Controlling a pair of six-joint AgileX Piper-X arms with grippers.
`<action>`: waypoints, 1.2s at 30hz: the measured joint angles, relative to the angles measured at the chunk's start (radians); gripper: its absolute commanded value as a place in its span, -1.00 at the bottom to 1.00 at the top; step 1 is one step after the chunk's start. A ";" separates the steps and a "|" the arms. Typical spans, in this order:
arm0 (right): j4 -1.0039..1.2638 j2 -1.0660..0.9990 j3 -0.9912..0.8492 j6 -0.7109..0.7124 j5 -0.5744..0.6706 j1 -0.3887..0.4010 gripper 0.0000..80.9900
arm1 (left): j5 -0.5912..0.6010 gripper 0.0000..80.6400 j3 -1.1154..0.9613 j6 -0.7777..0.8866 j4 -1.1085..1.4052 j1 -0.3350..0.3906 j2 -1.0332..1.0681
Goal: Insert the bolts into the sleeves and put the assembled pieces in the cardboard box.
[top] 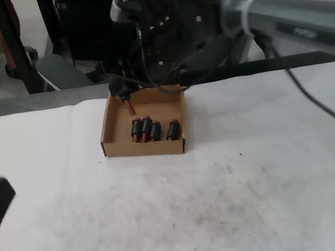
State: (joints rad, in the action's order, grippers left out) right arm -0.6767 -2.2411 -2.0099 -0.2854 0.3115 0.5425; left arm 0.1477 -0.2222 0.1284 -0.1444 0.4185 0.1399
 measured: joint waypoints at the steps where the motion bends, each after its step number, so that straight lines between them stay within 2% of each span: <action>1: -0.025 -0.026 -0.038 -0.012 -0.014 0.000 -0.99 | 0.000 -0.98 0.000 0.000 -0.034 0.000 -0.016; 7: -0.208 -0.204 -0.249 -0.102 -0.059 0.000 -0.99 | 0.000 -0.98 0.000 0.000 -0.223 0.000 -0.045; 16: -0.175 -0.293 -0.268 -0.240 -0.051 0.006 -0.99 | 0.000 -0.98 0.000 0.000 -0.260 0.000 -0.045; 29: -0.050 -0.293 -0.275 -0.266 -0.051 0.021 -0.99 | 0.000 -0.98 0.000 0.000 -0.266 0.000 -0.045; 32: -0.050 -0.293 -0.275 -0.268 -0.046 0.021 -0.82 | 0.000 -0.98 0.000 0.000 -0.266 0.000 -0.045; 36: -0.050 -0.293 -0.275 -0.268 -0.032 0.023 -0.29 | 0.000 -0.98 0.000 0.000 -0.266 0.000 -0.045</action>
State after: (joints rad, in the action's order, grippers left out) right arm -0.7271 -2.5341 -2.2849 -0.5537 0.2797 0.5654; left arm 0.1477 -0.2222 0.1284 -0.4103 0.4185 0.0949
